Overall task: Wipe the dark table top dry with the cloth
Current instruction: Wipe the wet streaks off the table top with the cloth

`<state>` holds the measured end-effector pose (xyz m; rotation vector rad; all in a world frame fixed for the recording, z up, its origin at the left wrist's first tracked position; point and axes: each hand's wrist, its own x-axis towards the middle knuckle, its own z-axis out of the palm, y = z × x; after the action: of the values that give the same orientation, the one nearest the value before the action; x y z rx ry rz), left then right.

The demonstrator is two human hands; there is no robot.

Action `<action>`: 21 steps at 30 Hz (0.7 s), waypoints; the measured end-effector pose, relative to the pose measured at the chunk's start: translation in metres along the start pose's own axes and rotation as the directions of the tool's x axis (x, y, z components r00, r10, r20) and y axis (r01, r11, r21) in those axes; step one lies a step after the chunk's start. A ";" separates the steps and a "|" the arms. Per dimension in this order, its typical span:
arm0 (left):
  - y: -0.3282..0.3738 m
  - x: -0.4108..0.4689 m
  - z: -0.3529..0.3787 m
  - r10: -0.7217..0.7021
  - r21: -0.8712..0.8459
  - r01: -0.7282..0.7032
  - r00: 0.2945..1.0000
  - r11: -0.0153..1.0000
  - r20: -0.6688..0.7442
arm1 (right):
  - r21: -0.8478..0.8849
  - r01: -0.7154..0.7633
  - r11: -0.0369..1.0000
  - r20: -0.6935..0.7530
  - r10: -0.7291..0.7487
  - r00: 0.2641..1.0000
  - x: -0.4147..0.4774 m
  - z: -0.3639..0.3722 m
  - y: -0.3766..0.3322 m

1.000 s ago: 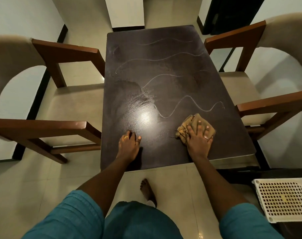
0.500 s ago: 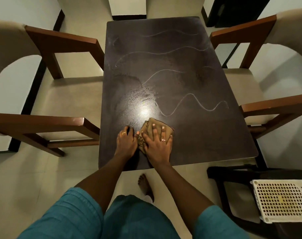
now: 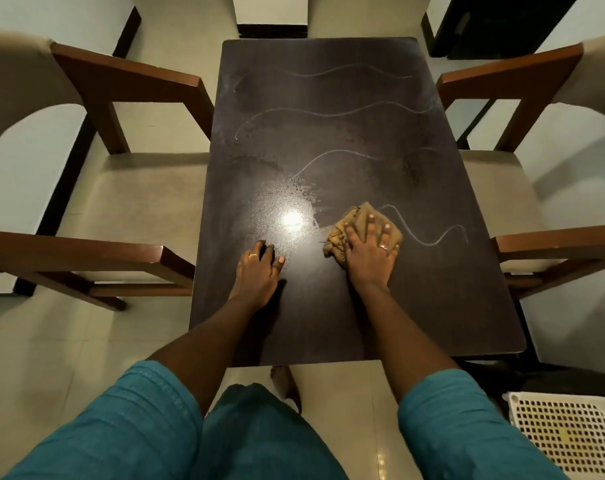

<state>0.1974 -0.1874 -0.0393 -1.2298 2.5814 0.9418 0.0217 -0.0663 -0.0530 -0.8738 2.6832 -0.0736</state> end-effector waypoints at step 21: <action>0.006 0.040 -0.010 -0.123 -0.108 0.111 0.985 0.988 -0.121 | -0.120 0.382 0.916 0.076 -0.375 0.924 0.018 0.010 -0.077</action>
<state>0.1677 -0.2169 -0.0429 -1.4972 2.5491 1.0128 0.0542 -0.1386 -0.0565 -1.4094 2.4559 0.0417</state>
